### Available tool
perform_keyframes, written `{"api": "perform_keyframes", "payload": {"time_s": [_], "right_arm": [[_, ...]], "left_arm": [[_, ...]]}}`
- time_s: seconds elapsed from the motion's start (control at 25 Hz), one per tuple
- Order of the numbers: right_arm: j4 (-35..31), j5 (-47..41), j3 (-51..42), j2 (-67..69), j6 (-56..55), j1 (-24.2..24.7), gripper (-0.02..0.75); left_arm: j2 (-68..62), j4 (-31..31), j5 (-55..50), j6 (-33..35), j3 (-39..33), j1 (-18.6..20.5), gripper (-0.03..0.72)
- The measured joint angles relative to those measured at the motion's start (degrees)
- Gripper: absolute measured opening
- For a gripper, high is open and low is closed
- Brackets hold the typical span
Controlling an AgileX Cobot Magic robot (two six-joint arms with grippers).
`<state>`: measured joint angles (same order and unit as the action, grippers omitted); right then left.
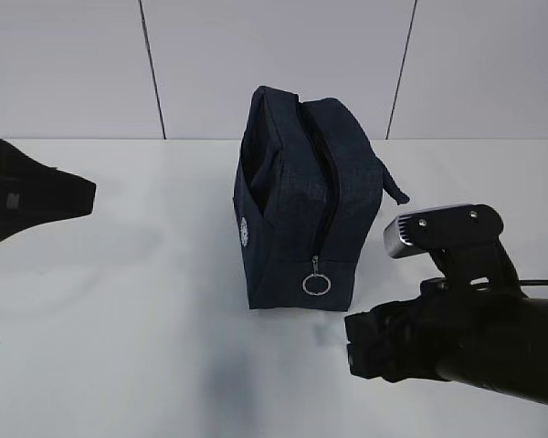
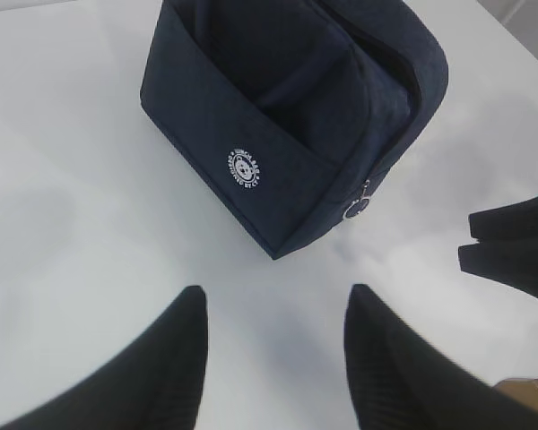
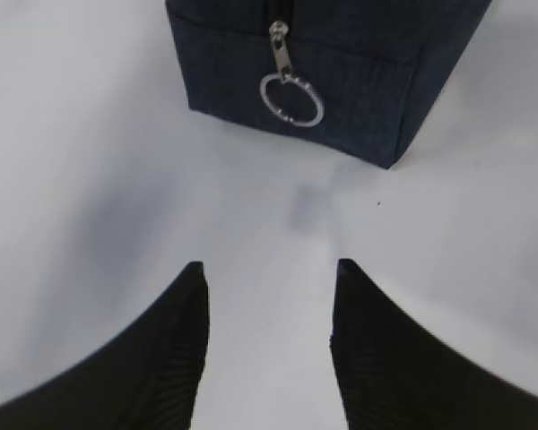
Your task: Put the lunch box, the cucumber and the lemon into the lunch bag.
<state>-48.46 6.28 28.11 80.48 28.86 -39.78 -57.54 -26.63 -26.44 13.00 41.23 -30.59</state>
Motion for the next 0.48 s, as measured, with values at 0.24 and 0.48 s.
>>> {"api": "perform_keyframes", "payload": {"time_s": [0.24,0.48], "right_arm": [[-2.7,5.1,0.0,4.8,-5.9,0.0,0.427],[0.5,4.4,0.8,7.7,-6.7,0.0,0.433]], "left_arm": [[0.0,0.0,0.0,0.0,0.0,0.0,0.339],[0.0,0.0,0.0,0.0,0.0,0.0,0.337]]}}
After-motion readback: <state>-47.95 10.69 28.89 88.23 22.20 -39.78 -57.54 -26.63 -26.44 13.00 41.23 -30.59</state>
